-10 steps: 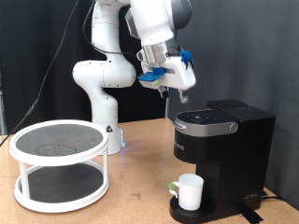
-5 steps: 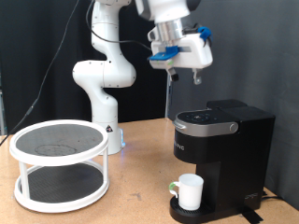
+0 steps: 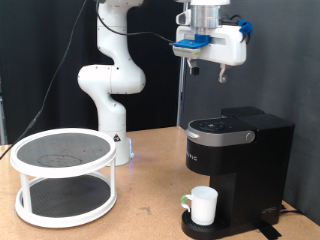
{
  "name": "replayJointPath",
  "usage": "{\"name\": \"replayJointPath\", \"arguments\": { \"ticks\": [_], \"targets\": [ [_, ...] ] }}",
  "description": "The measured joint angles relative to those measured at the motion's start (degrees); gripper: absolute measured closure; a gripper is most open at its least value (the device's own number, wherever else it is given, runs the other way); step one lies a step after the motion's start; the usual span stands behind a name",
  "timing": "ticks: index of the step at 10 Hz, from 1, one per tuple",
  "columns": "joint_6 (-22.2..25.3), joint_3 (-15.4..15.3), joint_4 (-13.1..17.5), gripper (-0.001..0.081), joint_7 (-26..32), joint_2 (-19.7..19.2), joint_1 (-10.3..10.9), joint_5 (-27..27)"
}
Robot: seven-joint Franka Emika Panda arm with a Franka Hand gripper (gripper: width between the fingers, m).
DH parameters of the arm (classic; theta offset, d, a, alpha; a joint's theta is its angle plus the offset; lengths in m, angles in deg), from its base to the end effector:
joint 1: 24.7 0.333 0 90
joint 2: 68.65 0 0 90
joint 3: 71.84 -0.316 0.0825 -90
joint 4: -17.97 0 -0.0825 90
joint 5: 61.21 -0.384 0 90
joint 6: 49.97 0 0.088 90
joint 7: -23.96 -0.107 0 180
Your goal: Make a cup of coffee with the keurig machine
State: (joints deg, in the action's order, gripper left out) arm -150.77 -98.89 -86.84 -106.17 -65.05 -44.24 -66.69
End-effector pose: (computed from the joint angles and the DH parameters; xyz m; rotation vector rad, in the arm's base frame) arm 0.5375 0.0852 0.5485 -1.4752 2.7595 0.1030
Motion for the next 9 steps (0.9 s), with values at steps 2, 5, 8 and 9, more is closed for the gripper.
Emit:
{"name": "replayJointPath", "arguments": {
  "ticks": [2, 5, 8, 9],
  "targets": [
    [-0.05, -0.59, 0.12, 0.0072, 0.04, -1.8, 0.06, 0.34],
    [-3.2, -0.87, -2.74, 0.0072, 2.09, -2.61, 0.17, -0.36],
    [-5.11, -0.91, -5.79, 0.0335, 4.37, -2.61, 0.25, -1.81],
    [-5.61, -0.98, -6.64, 0.0335, 4.67, -2.6, 0.28, -1.81]
  ]
}}
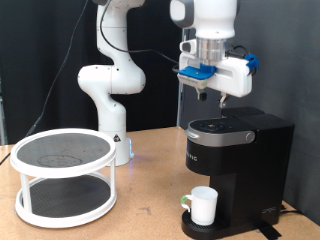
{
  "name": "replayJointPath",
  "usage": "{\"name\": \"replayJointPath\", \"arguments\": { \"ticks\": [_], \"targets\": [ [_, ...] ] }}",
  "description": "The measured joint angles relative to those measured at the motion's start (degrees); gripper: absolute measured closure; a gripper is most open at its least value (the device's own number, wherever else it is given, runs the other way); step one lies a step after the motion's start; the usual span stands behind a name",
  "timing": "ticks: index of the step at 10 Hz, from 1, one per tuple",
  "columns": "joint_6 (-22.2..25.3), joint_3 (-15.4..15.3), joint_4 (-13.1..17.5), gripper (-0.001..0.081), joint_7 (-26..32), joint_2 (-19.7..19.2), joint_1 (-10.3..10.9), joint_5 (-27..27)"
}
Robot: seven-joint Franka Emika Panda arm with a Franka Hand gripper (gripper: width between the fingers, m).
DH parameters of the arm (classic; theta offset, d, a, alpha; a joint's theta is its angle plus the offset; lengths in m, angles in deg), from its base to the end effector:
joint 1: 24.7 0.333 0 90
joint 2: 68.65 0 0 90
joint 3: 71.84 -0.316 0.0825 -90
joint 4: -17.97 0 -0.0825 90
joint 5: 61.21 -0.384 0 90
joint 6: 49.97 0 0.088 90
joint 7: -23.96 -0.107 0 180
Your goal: Make a cup of coffee with the keurig machine
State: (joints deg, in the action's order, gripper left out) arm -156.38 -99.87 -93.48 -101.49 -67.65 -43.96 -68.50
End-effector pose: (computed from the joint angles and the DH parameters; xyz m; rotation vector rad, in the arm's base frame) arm 0.5383 0.0942 0.4800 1.5791 -2.6816 -0.2053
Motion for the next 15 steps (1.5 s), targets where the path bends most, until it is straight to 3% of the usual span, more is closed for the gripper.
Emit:
{"name": "replayJointPath", "arguments": {
  "ticks": [2, 3, 4, 9, 12, 15],
  "targets": [
    [-0.4, -0.17, -1.41, 0.0654, 0.09, -0.01, 0.01, 0.0],
    [-0.4, -0.27, -1.99, 0.0654, 0.09, -0.08, 0.01, 0.04],
    [-0.4, -0.38, -2.44, 0.0778, -0.03, -0.38, 0.02, 0.15],
    [-2.49, -0.94, -2.89, 0.0805, -2.14, -3.98, 0.04, 1.27],
    [-2.59, -1.02, -2.63, 0.0806, -2.14, -4.25, 0.04, 1.27],
    [0.19, -1.03, -0.74, 0.0806, -2.44, -5.71, 0.02, 1.2]
  ]
}}
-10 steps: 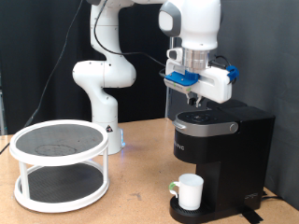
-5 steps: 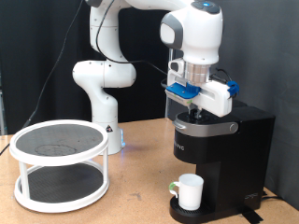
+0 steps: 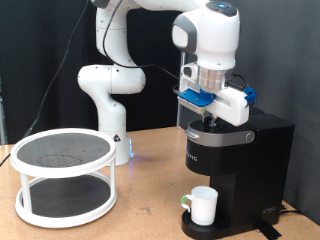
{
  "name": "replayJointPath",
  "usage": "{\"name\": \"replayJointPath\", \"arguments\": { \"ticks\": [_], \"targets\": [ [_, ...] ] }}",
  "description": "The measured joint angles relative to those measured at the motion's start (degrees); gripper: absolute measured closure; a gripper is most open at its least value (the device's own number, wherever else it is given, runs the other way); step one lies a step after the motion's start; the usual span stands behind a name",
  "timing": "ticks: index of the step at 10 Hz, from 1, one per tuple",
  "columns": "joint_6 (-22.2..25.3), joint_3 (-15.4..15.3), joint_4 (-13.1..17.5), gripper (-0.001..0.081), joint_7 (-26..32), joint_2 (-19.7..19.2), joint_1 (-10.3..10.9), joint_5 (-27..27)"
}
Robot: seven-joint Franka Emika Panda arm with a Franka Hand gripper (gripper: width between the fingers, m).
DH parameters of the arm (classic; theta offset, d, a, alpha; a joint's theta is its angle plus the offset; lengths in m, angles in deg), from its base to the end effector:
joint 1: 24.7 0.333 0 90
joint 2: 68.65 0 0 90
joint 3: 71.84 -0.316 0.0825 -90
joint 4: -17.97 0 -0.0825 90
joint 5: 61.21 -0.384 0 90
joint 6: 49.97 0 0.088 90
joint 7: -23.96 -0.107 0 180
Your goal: Make a cup of coffee with the keurig machine
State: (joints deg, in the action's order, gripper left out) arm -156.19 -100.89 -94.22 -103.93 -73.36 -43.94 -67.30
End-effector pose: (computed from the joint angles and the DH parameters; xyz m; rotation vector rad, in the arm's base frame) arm 0.5451 0.0981 0.4259 1.5024 -2.6118 -0.2926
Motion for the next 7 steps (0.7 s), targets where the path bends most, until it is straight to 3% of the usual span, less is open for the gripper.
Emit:
{"name": "replayJointPath", "arguments": {
  "ticks": [7],
  "targets": [
    [7.66, -0.01, 6.1, 0.0806, -1.8, -4.97, 0.04, -0.03]
  ]
}}
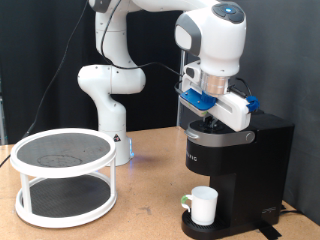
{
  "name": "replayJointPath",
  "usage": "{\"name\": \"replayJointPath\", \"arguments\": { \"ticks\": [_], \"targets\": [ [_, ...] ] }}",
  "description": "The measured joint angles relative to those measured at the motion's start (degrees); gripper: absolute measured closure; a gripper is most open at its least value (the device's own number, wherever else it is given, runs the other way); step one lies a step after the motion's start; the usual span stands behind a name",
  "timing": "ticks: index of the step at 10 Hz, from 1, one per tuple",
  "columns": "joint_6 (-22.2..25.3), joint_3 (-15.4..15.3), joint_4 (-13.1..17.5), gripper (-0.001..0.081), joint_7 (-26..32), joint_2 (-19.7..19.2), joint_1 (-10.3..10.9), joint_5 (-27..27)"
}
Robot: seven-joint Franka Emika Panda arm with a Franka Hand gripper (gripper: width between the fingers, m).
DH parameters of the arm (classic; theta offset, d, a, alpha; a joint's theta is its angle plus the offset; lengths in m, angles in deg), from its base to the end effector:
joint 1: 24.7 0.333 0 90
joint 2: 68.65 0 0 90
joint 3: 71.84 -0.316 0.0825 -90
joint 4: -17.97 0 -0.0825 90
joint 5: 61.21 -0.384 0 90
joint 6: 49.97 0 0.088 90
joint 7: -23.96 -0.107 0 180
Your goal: Make a cup of coffee with the keurig machine
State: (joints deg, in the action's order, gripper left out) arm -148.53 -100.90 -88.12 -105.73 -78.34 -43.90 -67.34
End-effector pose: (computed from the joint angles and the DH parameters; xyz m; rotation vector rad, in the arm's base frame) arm 0.5588 0.0963 0.4225 1.4297 -2.5418 -0.3981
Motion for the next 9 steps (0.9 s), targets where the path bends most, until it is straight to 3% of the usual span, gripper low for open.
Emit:
{"name": "replayJointPath", "arguments": {
  "ticks": [9],
  "targets": [
    [4.1, -0.01, 3.18, 0.0806, -0.23, -2.51, 0.21, 0.15]
  ]
}}
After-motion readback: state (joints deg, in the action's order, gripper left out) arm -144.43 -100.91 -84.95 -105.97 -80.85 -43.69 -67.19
